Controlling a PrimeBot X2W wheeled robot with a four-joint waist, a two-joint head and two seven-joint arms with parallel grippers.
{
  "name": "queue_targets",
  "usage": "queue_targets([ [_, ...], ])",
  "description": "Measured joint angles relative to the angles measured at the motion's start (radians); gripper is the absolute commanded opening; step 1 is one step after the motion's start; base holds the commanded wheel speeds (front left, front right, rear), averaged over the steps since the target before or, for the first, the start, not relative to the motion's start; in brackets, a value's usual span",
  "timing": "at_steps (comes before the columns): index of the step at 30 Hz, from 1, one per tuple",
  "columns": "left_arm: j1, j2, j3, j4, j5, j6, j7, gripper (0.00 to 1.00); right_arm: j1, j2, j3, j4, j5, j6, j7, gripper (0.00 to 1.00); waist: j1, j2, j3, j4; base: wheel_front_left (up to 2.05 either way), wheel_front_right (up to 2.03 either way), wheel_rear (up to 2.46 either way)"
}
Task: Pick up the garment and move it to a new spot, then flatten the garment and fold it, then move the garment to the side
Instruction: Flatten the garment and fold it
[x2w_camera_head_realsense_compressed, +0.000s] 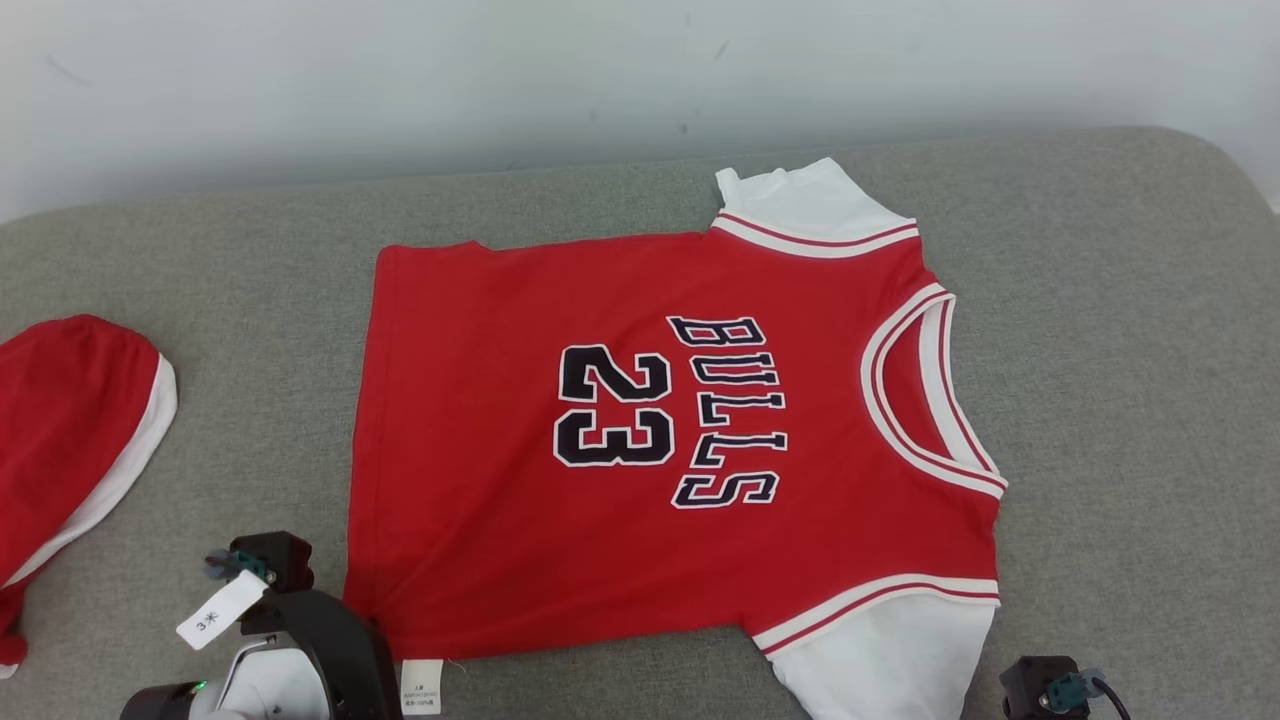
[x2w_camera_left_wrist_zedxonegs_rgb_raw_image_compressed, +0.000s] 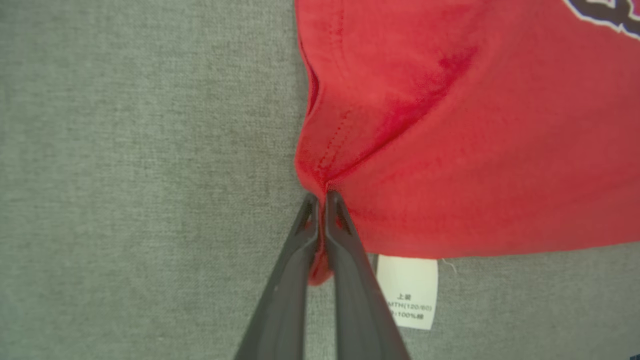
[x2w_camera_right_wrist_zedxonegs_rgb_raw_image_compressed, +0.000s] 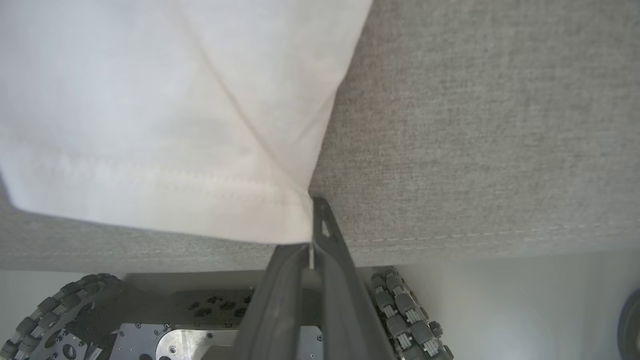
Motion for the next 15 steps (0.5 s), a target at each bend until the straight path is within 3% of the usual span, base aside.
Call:
queue_targets([
  [8, 0.000, 0.000, 0.001, 0.005, -0.003, 0.000, -0.012, 0.00, 0.000, 0.001, 0.000, 0.002, 0.000, -0.001, 0.000, 0.00, 0.0002, 0.0000, -0.004, 0.002, 0.00, 0.00, 0.00],
  [9, 0.001, 0.001, 0.002, 0.005, -0.003, 0.000, -0.012, 0.13, 0.000, 0.001, 0.000, 0.002, 0.000, -0.001, 0.000, 0.00, 0.0002, 0.0000, -0.005, 0.002, 0.00, 0.00, 0.00],
  [10, 0.002, 0.002, 0.002, 0.005, -0.004, 0.000, -0.012, 0.49, 0.001, 0.001, 0.000, 0.002, 0.000, -0.001, 0.000, 0.00, 0.0002, 0.0000, -0.005, 0.002, 0.00, 0.00, 0.00],
  [11, 0.003, 0.003, 0.002, 0.005, -0.007, -0.001, -0.012, 1.00, 0.001, 0.002, 0.000, 0.002, 0.000, -0.001, 0.000, 0.00, 0.0001, 0.0000, -0.006, 0.002, 0.00, 0.00, 0.00],
  [15, 0.021, 0.011, 0.009, -0.001, -0.009, -0.001, -0.012, 1.00, 0.002, 0.003, -0.001, 0.002, 0.000, -0.001, 0.000, 0.00, 0.0002, 0.0000, -0.009, 0.003, 0.00, 0.00, 0.00],
])
